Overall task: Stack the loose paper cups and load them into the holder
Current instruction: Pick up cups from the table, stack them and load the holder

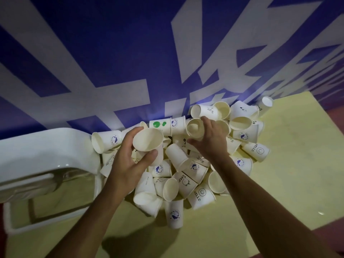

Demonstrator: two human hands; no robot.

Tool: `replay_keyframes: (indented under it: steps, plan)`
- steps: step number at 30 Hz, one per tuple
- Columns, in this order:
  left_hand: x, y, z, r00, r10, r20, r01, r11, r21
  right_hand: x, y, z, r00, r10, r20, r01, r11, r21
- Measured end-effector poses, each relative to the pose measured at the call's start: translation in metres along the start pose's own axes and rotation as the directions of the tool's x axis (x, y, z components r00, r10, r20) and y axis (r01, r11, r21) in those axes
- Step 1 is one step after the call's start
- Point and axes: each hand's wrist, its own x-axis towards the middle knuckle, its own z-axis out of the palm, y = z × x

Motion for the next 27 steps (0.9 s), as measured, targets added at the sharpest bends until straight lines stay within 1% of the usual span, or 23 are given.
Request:
replay_keyframes:
  steps: [4,7,10,13,15,17,22,27]
  plan:
    - [-0.003,-0.001,-0.005,1.000,0.015,-0.004,-0.015,1.000,0.008,-0.002,0.002,0.006,0.998,-0.044,-0.054,0.045,0.999,0.017]
    - [-0.006,0.000,-0.012,1.000,0.025,-0.007,-0.025,0.999,0.037,-0.011,-0.005,-0.005,0.994,-0.057,-0.094,0.062,0.996,0.056]
    - [-0.013,0.001,-0.025,0.999,0.050,0.013,-0.050,0.999,0.017,-0.025,-0.016,-0.023,0.988,-0.025,-0.151,0.046,0.990,0.135]
    - [-0.029,0.001,-0.044,0.999,0.046,0.002,-0.046,0.998,-0.031,-0.044,-0.033,-0.041,0.981,-0.041,-0.191,0.077,0.979,0.188]
    - [-0.044,-0.001,-0.060,0.999,0.048,-0.017,-0.049,0.997,-0.057,-0.062,-0.053,-0.051,0.982,-0.032,-0.185,0.077,0.968,0.239]
    - [-0.062,-0.004,-0.079,0.998,0.049,-0.039,-0.050,0.998,-0.041,-0.081,-0.077,-0.057,0.985,-0.023,-0.170,0.075,0.949,0.306]
    - [-0.117,-0.033,-0.145,0.994,0.025,-0.111,-0.028,0.999,-0.028,-0.131,-0.157,-0.048,0.992,-0.063,-0.106,0.101,0.905,0.413]
    - [-0.166,-0.073,-0.223,0.981,-0.014,-0.194,0.023,0.999,0.047,-0.171,-0.239,-0.016,0.980,-0.199,-0.023,0.187,0.867,0.461]
